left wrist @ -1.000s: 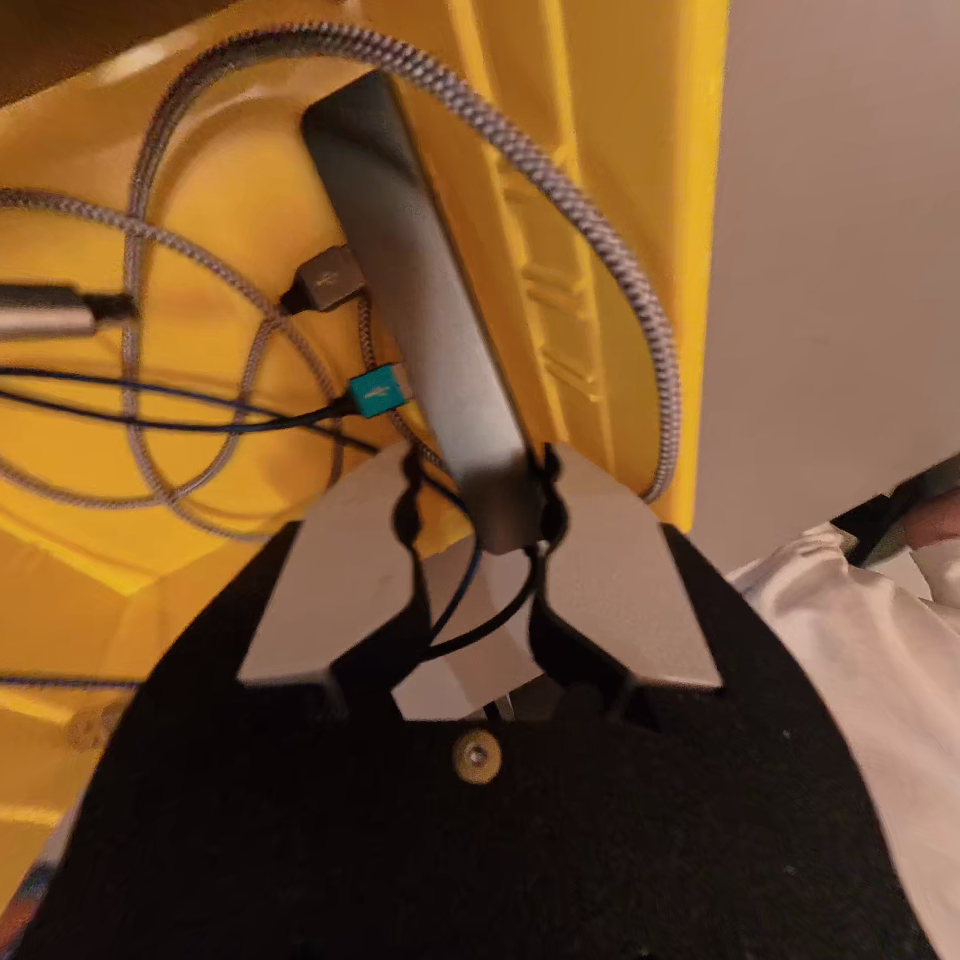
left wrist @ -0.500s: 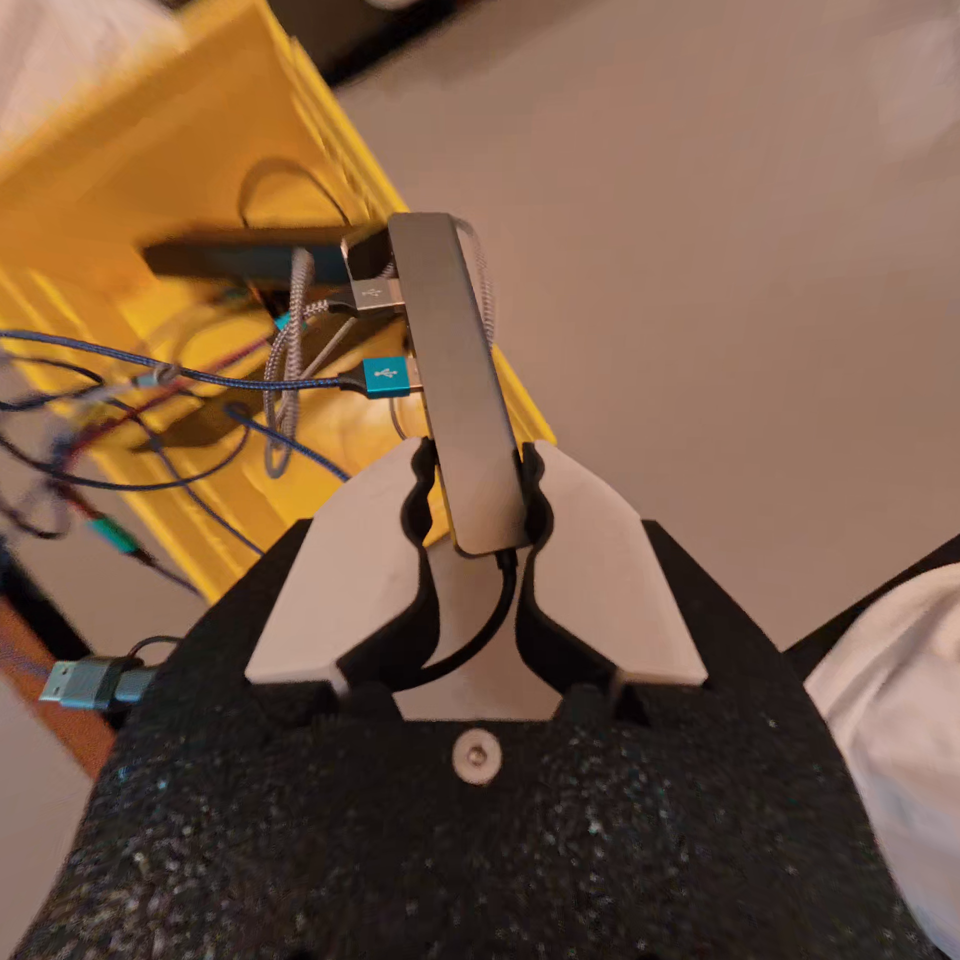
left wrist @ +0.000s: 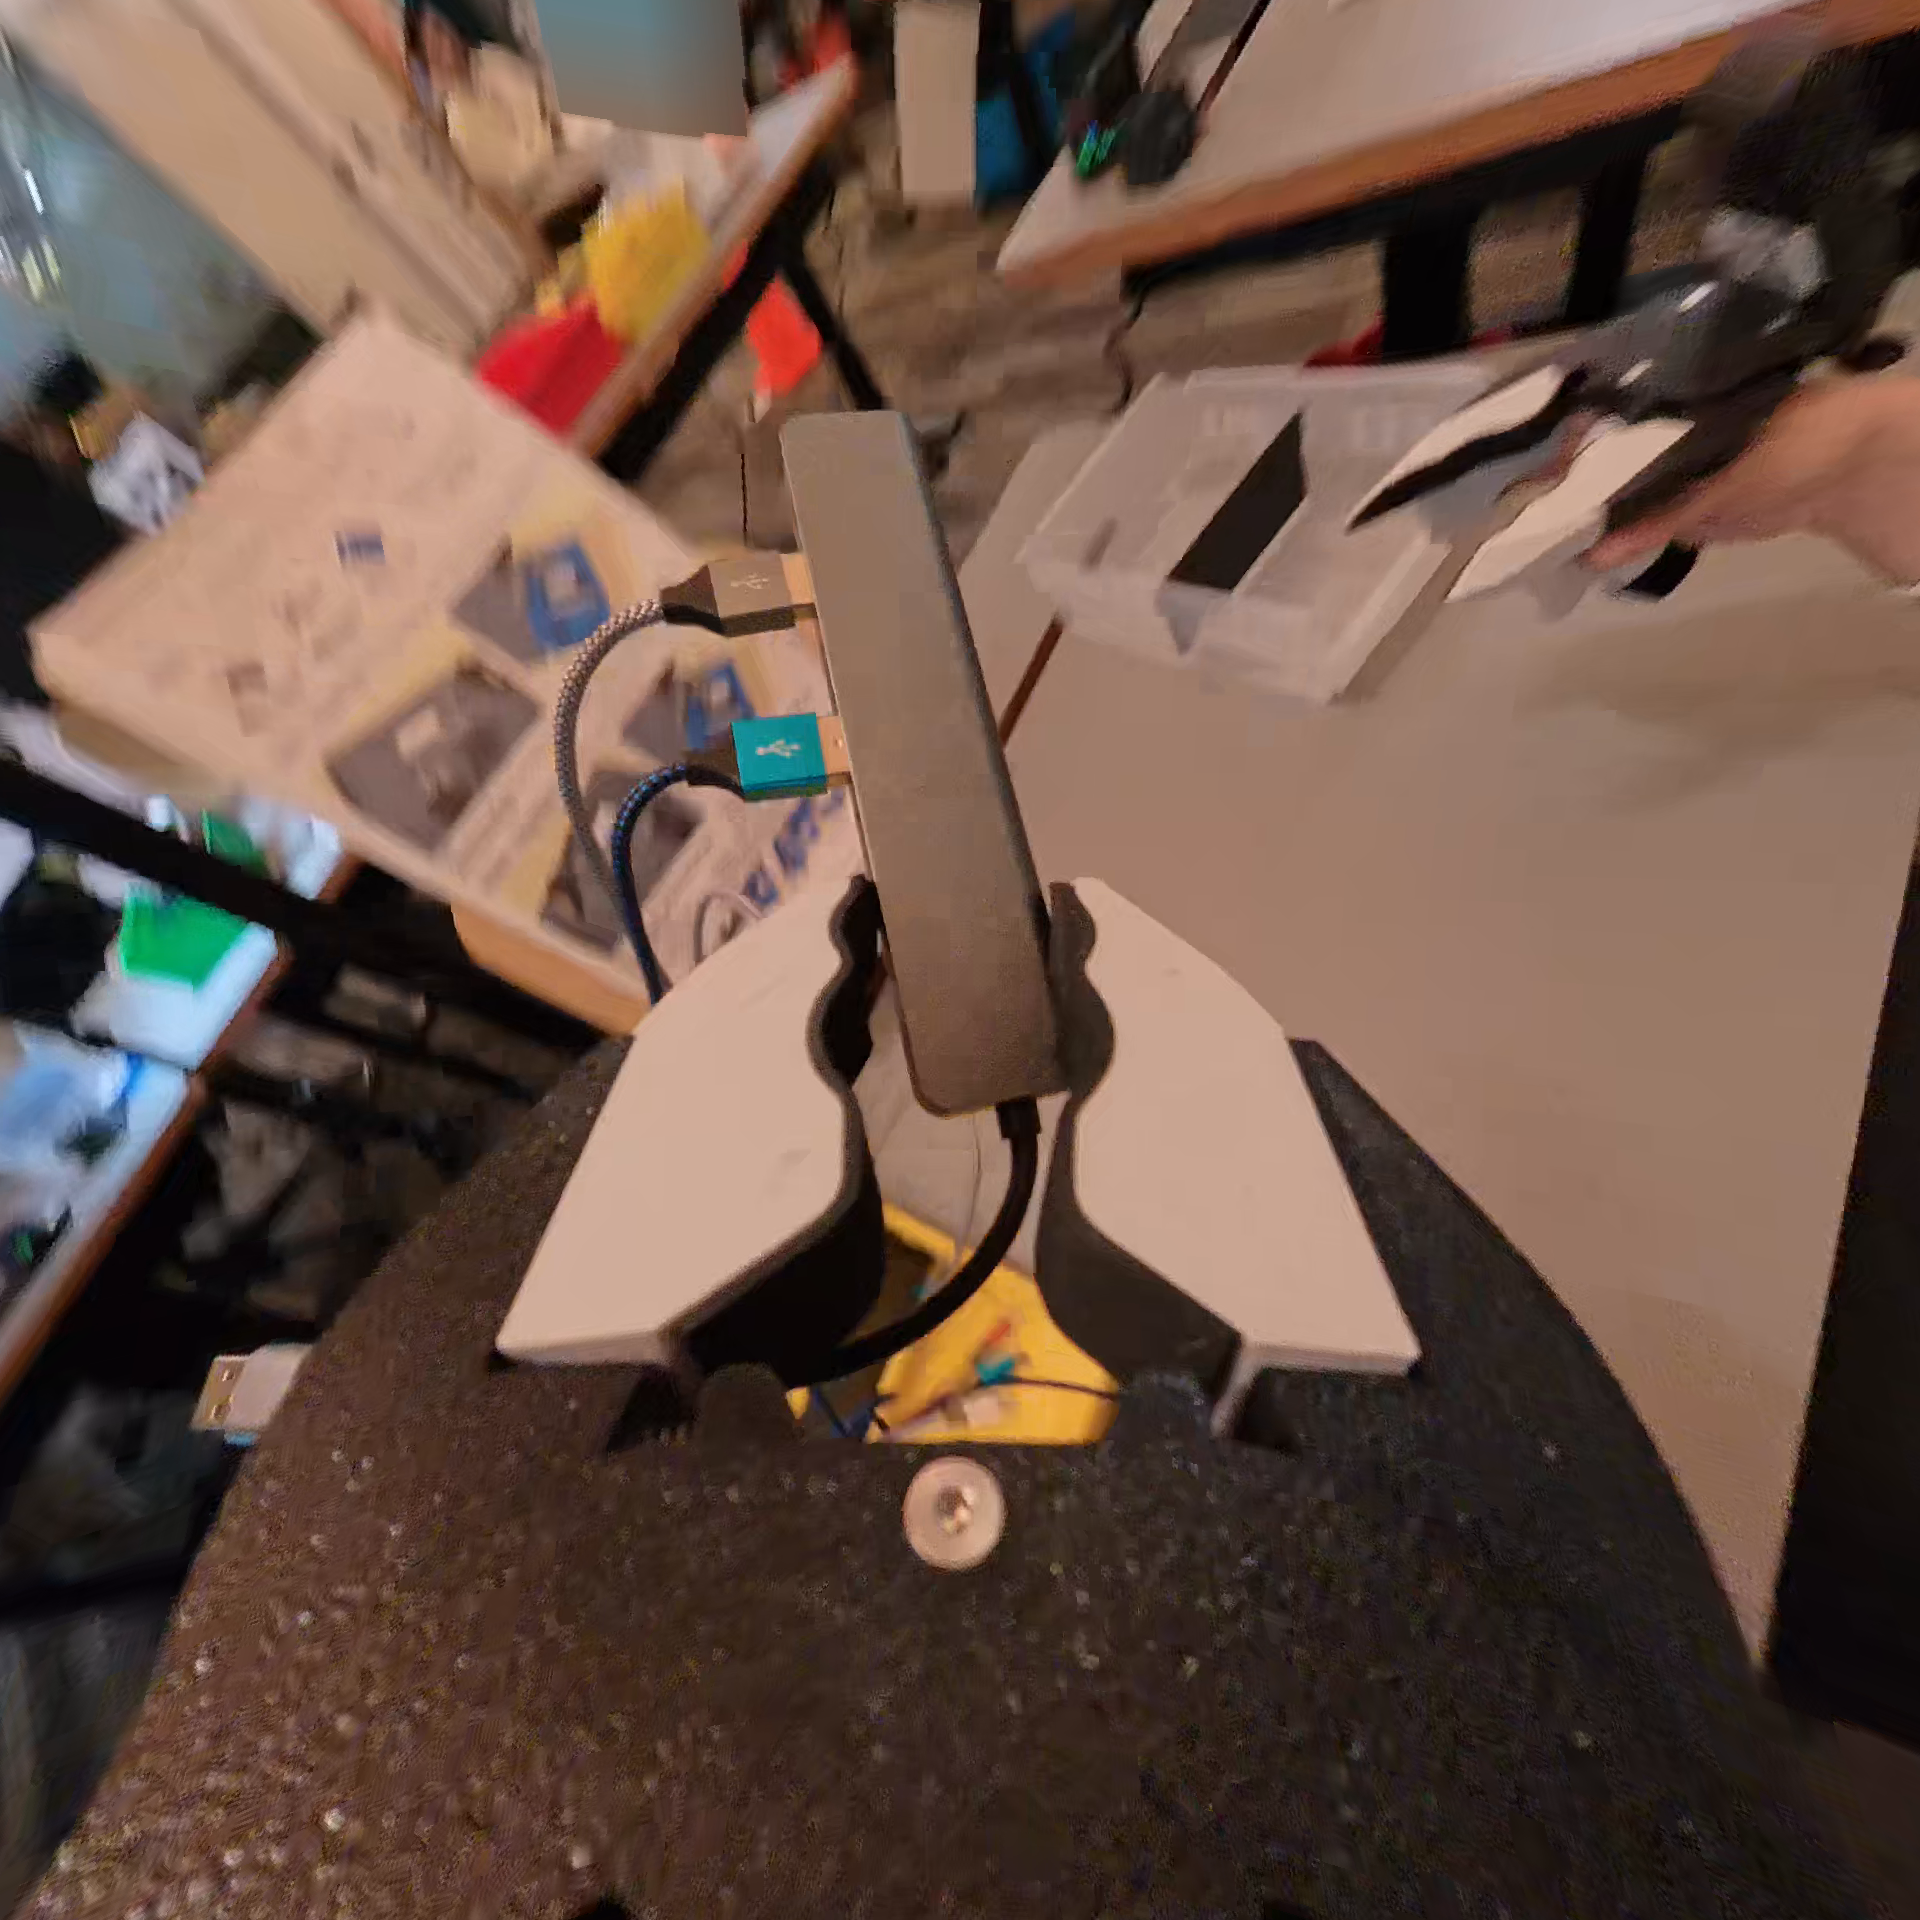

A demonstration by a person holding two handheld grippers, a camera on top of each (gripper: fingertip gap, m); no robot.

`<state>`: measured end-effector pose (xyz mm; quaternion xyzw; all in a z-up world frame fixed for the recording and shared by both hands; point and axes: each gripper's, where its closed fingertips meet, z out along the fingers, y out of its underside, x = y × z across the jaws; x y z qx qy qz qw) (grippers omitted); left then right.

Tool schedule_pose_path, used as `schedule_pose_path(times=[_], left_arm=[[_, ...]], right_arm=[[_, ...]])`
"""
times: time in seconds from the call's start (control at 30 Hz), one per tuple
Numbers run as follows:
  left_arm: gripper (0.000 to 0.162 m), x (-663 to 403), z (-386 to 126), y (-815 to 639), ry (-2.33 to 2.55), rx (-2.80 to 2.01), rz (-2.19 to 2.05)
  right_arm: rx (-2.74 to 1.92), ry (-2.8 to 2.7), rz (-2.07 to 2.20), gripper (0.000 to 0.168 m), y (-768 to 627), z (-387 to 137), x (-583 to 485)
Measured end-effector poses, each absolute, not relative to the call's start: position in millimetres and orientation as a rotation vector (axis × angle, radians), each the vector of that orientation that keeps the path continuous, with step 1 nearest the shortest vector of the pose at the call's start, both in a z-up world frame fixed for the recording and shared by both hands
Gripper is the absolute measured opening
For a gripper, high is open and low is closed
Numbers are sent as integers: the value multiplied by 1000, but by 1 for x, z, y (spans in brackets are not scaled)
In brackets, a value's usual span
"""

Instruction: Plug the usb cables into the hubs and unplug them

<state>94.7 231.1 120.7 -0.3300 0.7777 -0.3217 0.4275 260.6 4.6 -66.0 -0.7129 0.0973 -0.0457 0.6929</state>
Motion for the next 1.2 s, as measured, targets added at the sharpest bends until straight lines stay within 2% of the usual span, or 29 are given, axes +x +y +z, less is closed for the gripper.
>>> schedule_pose_path(times=[0.23,0.37,0.47,0.7,0.93,1.07,1.1,1.17,1.2], left_arm=[[32,86,199,135,1884,-393,-998],[32,95,204,99,1939,-241,-1091],[31,108,172,80,2043,-112,-1121],[30,154,38,52,2293,73,-980],[30,187,-42,53,2440,181,-506],[30,188,-63,52,2464,281,-288],[30,187,-66,51,2465,293,-262],[30,191,-70,56,2460,274,-210],[30,194,-70,61,2448,238,-201]], right_arm=[[-1487,213,-84,76,-13,-37,254],[-1420,226,-98,75,-31,-20,257],[-1340,234,-68,75,-47,-3,256],[-1133,130,294,74,-61,27,222],[-1246,103,646,74,-23,-3,197],[-1396,122,674,59,4,-40,196],[-1431,83,703,49,9,-48,188],[-1436,85,686,20,20,-53,188],[-1451,124,599,12,27,-59,197]])
